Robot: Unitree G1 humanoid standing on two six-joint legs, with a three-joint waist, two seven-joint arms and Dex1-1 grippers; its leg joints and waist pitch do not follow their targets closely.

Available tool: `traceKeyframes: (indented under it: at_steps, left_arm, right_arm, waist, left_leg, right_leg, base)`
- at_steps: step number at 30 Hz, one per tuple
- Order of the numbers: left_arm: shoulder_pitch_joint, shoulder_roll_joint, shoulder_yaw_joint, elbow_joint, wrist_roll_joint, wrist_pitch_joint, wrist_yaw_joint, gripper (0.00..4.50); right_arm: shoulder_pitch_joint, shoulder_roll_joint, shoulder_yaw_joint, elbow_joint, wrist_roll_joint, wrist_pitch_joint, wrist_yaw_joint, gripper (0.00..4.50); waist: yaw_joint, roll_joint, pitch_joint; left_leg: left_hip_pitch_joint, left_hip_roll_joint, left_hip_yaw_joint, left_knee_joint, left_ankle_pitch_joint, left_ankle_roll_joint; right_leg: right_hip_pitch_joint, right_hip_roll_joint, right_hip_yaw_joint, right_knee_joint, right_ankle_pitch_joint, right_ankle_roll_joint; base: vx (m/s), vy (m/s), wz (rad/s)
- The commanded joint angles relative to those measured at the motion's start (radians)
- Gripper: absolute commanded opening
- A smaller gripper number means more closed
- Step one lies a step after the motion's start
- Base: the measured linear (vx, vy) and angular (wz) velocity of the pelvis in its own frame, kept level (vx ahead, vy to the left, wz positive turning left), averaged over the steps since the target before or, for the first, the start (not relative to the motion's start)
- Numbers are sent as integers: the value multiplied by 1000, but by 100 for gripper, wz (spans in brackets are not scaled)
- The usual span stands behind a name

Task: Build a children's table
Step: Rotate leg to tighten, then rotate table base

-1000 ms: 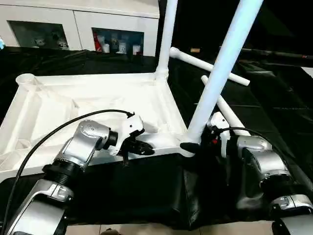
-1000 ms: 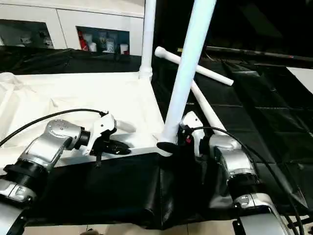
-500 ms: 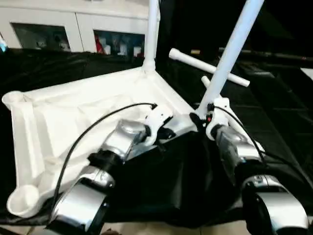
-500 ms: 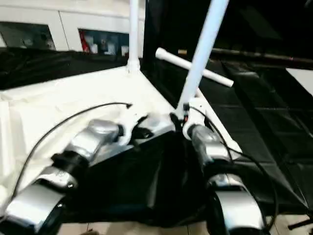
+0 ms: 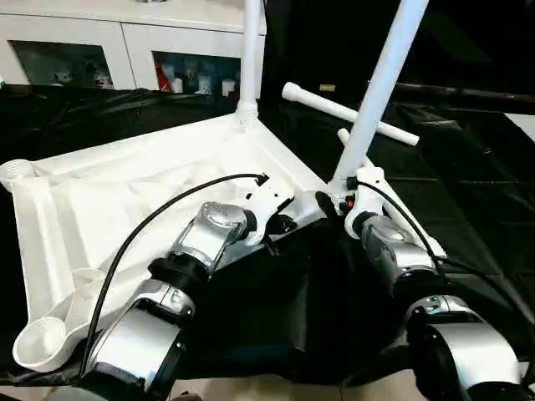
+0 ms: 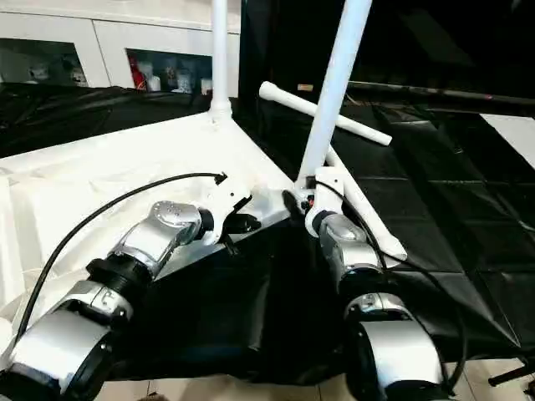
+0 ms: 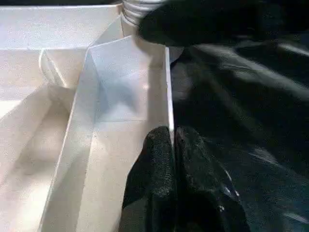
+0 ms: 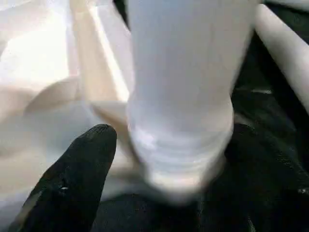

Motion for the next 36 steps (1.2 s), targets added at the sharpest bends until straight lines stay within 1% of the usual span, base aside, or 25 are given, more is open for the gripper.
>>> traceKeyframes:
  at_steps: [1, 2, 3, 5, 6, 7, 9, 10, 14, 16, 17, 18, 20, 21, 22, 23, 24, 25, 26, 27, 28, 29, 30, 33, 36]
  left_arm:
    - [-22, -12, 49, 32, -6, -88, 115, 0]
    - [-31, -15, 61, 35, -18, -100, 116, 45]
    - [-38, -17, 74, 34, -29, -105, 122, 45]
    - [-46, -19, 96, 18, -57, -97, 104, 63]
    - [-47, -19, 101, 14, -63, -93, 98, 78]
    - [-51, -17, 109, 3, -73, -97, 89, 93]
    - [-58, -10, 120, -6, -74, -119, 108, 104]
    - [-63, 2, 130, -17, -75, -132, 126, 104]
    - [-91, 63, 167, -13, -80, -128, 160, 141]
    - [-98, 100, 166, 0, -58, -123, 175, 160]
    - [-106, 166, 160, 32, -14, -132, 216, 174]
    - [-107, 181, 161, 40, -7, -129, 225, 183]
    - [-108, 207, 158, 52, 3, -122, 226, 205]
    - [-107, 233, 150, 61, 19, -122, 232, 205]
    - [-102, 273, 127, 78, 52, -129, 240, 217]
    - [-99, 305, 108, 92, 79, -135, 248, 226]
    - [-93, 330, 99, 99, 96, -143, 257, 226]
    - [-89, 344, 96, 103, 102, -148, 261, 234]
    - [-72, 349, 100, 82, 85, -162, 210, 234]
    - [-53, 348, 106, 54, 60, -164, 148, 234]
    - [-44, 347, 109, 41, 46, -165, 114, 234]
    - [-31, 340, 114, 24, 23, -156, 70, 234]
    - [-21, 336, 113, 18, 13, -147, 42, 234]
    - [-13, 335, 105, 30, 11, -134, 13, 234]
    - [-37, 350, 95, 96, 50, -165, 84, 263]
  right_arm:
    - [43, -17, 14, -97, -6, 9, 37, 379]
    - [67, -24, 20, -139, -7, 12, 48, 387]
    - [91, -30, 26, -178, -7, 17, 59, 387]
    - [136, -37, 34, -249, -4, 25, 71, 387]
    - [147, -38, 35, -266, -3, 28, 72, 387]
    - [176, -40, 38, -311, 2, 36, 75, 387]
    - [210, -37, 42, -362, 12, 52, 86, 387]
    - [224, -33, 51, -374, 7, 56, 89, 387]
    - [254, -16, 70, -410, -5, 86, 81, 387]
    - [253, -11, 74, -411, -7, 92, 79, 387]
    - [259, -4, 85, -430, -9, 119, 75, 387]
    - [259, -3, 88, -434, -10, 123, 77, 387]
    - [258, 0, 95, -437, -10, 128, 82, 387]
    - [255, 3, 101, -432, -13, 127, 86, 387]
    - [248, 8, 107, -424, -18, 126, 87, 387]
    - [243, 12, 112, -418, -21, 125, 87, 387]
    - [236, 15, 114, -410, -24, 124, 85, 387]
    - [232, 18, 114, -406, -26, 124, 83, 387]
    - [223, 19, 111, -398, -26, 123, 80, 387]
    - [215, 19, 107, -389, -25, 122, 76, 387]
    - [211, 18, 106, -387, -24, 124, 74, 387]
    - [209, 17, 106, -388, -23, 127, 73, 387]
    - [209, 14, 109, -389, -25, 130, 74, 387]
    - [210, 10, 116, -389, -28, 132, 78, 387]
    - [209, 9, 121, -389, -34, 128, 86, 387]
  waist:
    - [6, -5, -55]
    - [6, -10, -58]
    - [7, -11, -62]
    - [11, -2, -72]
    - [11, -2, -72]
    - [10, -1, -72]
    - [9, 5, -71]
    - [8, 1, -70]
    - [7, 8, -63]
    - [5, 10, -62]
    - [3, 2, -60]
    - [3, 6, -58]
    - [2, 11, -60]
    - [3, -1, -60]
    - [6, 5, -60]
    - [9, 8, -62]
    - [5, 2, -61]
    - [7, 7, -62]
    - [4, -3, -61]
    - [9, 4, -62]
    - [10, 4, -61]
    - [14, -9, -60]
    - [19, -6, -59]
    - [25, -6, -58]
    - [23, -8, -57]
  left_leg:
    - [-5, 34, -22, -65, -101, 57]
    - [-5, 35, -22, -62, -69, 71]
    - [-5, 36, -22, -60, -46, 77]
    - [-3, 34, -22, -50, 40, 117]
    - [-3, 34, -22, -50, 40, 117]
    - [-5, 33, -20, -44, 116, 160]
    - [-4, 35, -21, -43, 114, 186]
    - [-4, 35, -20, -43, 103, 190]
    - [0, 41, -20, -51, 11, 150]
    - [1, 41, -21, -55, -23, 120]
    - [3, 42, -21, -58, -44, 96]
    - [4, 42, -22, -60, -47, 89]
    - [6, 42, -22, -60, -43, 69]
    - [9, 42, -19, -59, -26, 68]
    - [6, 41, -21, -59, -16, 65]
    - [12, 43, -19, -59, -5, 66]
    - [7, 41, -21, -59, 7, 66]
    - [11, 43, -21, -59, 12, 59]
    - [9, 42, -20, -59, 15, 58]
    - [15, 42, -18, -59, 26, 54]
    - [14, 43, -18, -59, 35, 52]
    - [14, 40, -13, -58, 45, 53]
    - [13, 40, -14, -58, 47, 54]
    - [12, 40, -14, -59, 26, 47]
    - [10, 40, -17, -62, -20, 28]
  right_leg:
    - [55, -70, 64, -92, -147, -139]
    - [57, -70, 64, -85, -82, -146]
    - [60, -71, 64, -77, -42, -159]
    - [63, -68, 64, -57, 145, -213]
    - [63, -68, 64, -57, 145, -213]
    - [61, -64, 61, -44, 275, -264]
    - [62, -69, 60, -45, 290, -281]
    - [62, -68, 59, -49, 277, -282]
    - [61, -71, 60, -61, 150, -280]
    - [61, -72, 61, -64, 100, -266]
    - [59, -69, 61, -68, 59, -248]
    - [59, -69, 62, -67, 51, -239]
    - [57, -69, 64, -66, 58, -226]
    - [54, -67, 65, -64, 84, -230]
    - [56, -68, 64, -59, 94, -233]
    - [50, -69, 64, -57, 110, -234]
    - [54, -66, 64, -55, 122, -228]
    - [51, -69, 64, -54, 131, -230]
    - [53, -68, 64, -53, 137, -231]
    - [50, -71, 65, -52, 148, -244]
    - [50, -73, 65, -49, 158, -251]
    - [51, -69, 65, -48, 175, -262]
    - [52, -72, 66, -46, 177, -265]
    - [53, -74, 67, -49, 150, -251]
    - [55, -75, 68, -55, 100, -224]
  base:
    - [0, 0, 0]
    - [0, 0, 0]
    - [0, 0, 0]
    - [0, 0, 0]
    - [0, 0, 0]
    - [0, 0, 0]
    - [0, 0, 0]
    - [0, 0, 0]
    - [0, 0, 0]
    - [0, 0, 0]
    - [0, 0, 0]
    - [0, 0, 0]
    - [0, 0, 0]
    - [0, 0, 0]
    - [0, 0, 0]
    - [0, 0, 0]
    - [0, 0, 0]
    - [0, 0, 0]
    - [0, 0, 0]
    - [0, 0, 0]
    - [0, 0, 0]
    - [0, 0, 0]
    - [0, 0, 0]
    - [0, 0, 0]
    - [0, 0, 0]
